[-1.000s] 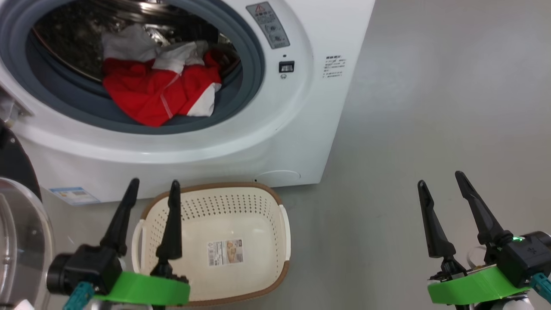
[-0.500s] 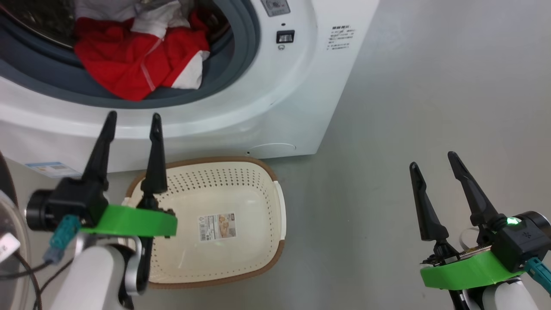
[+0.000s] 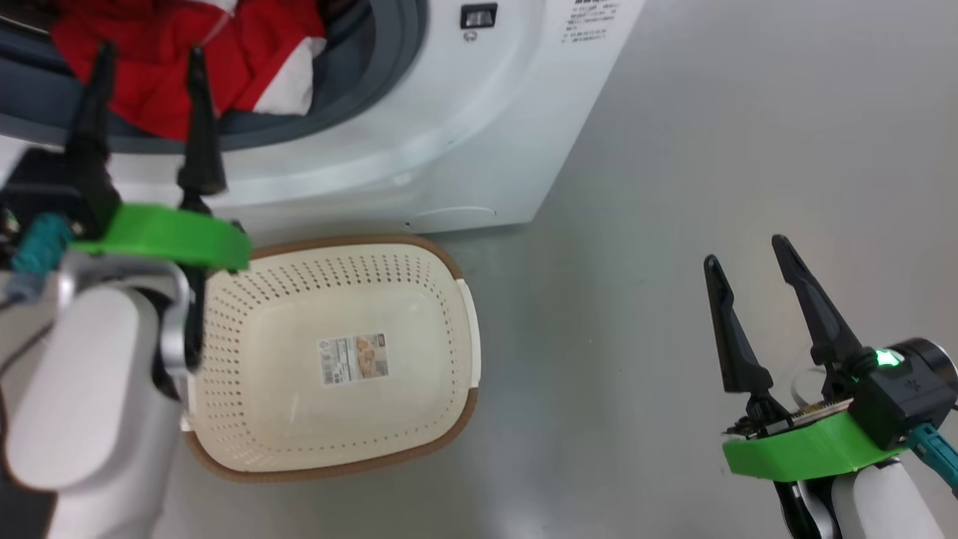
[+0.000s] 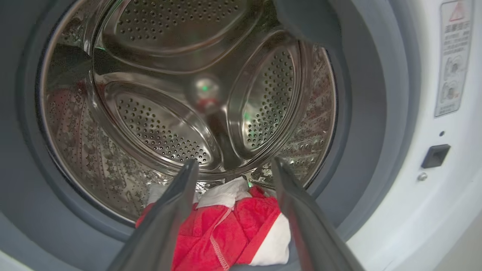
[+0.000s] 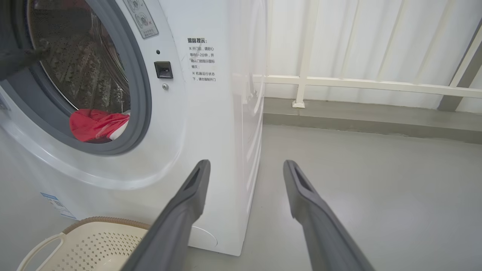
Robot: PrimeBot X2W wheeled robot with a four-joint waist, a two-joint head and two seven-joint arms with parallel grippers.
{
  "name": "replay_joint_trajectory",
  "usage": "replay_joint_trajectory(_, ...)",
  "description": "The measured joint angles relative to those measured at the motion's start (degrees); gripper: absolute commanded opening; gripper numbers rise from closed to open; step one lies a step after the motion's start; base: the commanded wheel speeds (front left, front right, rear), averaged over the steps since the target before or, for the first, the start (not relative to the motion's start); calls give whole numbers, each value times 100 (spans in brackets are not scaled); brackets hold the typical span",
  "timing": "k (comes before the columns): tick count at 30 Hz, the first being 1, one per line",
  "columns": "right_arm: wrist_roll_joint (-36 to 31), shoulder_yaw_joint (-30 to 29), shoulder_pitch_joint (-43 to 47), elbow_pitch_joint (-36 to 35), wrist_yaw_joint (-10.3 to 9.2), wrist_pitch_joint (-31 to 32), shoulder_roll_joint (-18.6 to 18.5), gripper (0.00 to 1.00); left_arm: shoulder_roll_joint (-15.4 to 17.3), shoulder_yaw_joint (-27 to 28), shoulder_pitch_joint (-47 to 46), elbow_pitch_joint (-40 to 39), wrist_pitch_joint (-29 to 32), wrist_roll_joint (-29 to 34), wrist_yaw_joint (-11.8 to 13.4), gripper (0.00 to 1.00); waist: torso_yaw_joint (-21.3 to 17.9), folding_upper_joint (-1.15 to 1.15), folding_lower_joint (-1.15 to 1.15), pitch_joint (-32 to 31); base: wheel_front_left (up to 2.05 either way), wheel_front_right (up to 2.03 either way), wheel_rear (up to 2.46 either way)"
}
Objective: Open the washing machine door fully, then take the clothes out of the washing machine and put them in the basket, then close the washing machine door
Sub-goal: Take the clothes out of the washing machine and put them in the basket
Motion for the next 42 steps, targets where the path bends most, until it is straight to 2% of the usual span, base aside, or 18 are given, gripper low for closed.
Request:
replay_joint_trajectory(11, 0, 82, -219, 21, 0, -15, -5, 100, 238, 34, -1180, 1230, 386, 87, -1, 100, -189, 0, 0, 441, 0, 0, 0)
replay_joint_trajectory(23, 0, 188, -363, 103, 0, -15, -10, 100, 467, -82, -2238, 2639, 1791, 154, 3, 100, -387, 0, 0, 596, 0, 0, 0)
replay_joint_trajectory(31, 55, 296, -385, 159, 0, -15, -13, 100, 538, -203, -2401, 3167, 2296, 194, 11, 100, -514, 0, 0, 684, 0, 0, 0)
replay_joint_trajectory(42, 59, 331, -482, 182, 0, -15, -14, 100, 581, -230, -2486, 3620, 2413, 137, -5, 100, -588, 0, 0, 822, 0, 0, 0)
